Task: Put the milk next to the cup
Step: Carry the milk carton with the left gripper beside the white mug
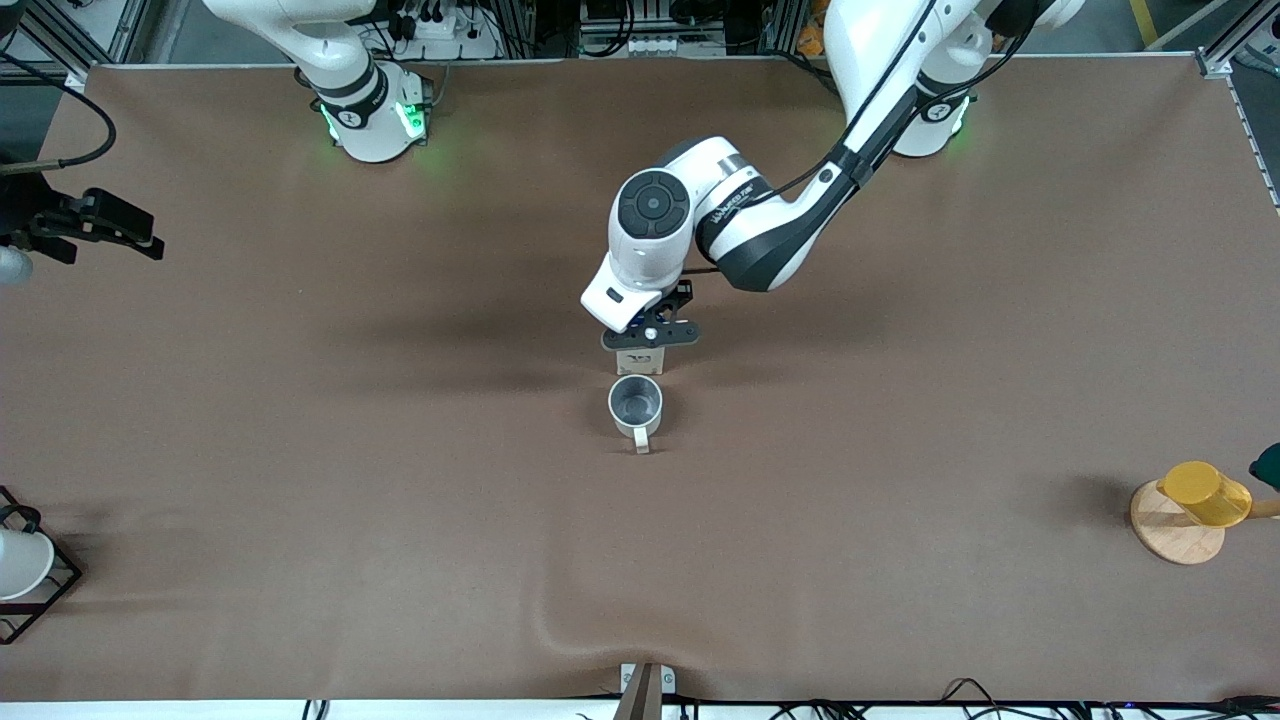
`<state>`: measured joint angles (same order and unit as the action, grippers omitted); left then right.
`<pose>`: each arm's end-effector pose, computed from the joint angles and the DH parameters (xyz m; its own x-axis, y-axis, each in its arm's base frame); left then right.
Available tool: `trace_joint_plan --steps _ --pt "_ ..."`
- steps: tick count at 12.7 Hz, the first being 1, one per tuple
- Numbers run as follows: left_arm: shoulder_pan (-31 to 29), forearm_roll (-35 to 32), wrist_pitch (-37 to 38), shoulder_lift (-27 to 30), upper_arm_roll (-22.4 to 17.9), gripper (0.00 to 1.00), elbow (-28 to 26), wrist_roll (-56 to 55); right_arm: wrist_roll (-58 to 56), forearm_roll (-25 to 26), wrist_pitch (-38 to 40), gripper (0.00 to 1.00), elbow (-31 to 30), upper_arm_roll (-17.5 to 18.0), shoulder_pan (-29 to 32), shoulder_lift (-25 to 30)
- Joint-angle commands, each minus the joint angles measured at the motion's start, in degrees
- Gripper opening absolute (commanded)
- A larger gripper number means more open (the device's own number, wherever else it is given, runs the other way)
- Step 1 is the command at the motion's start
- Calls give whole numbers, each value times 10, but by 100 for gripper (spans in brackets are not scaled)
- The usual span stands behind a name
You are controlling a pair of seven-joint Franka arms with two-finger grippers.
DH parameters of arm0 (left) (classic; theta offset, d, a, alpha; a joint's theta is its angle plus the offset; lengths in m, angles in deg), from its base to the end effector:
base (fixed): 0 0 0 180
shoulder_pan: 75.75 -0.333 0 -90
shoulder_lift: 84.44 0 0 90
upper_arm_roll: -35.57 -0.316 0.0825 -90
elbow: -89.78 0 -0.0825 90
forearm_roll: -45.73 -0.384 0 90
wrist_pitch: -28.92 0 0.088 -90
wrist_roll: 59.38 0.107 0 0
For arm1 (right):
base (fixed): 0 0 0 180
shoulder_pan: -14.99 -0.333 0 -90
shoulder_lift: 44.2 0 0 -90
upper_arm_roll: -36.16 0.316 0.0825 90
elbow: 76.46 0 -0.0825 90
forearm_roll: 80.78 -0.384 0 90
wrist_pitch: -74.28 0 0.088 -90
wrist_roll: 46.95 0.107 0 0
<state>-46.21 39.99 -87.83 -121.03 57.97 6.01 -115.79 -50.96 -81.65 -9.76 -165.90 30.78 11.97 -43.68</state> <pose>0.4795 -0.5230 0.3277 0.9874 0.0954 -0.1262 0.1040 -0.9926 0.0634 0.5402 -0.0208 0.6254 0.9960 0.0306 -0.0838 0.0288 -0.9993 -0.0219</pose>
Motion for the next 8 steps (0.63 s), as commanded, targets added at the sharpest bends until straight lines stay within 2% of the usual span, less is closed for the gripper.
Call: trace_joint_plan --steps 1,8 --pt "12 -16 2 -13 -5 45 15 -12 4 -1 2 100 2 7 6 -1" --pt "11 -17 13 -9 -17 45 16 -23 4 -1 3 100 -3 7 7 -1"
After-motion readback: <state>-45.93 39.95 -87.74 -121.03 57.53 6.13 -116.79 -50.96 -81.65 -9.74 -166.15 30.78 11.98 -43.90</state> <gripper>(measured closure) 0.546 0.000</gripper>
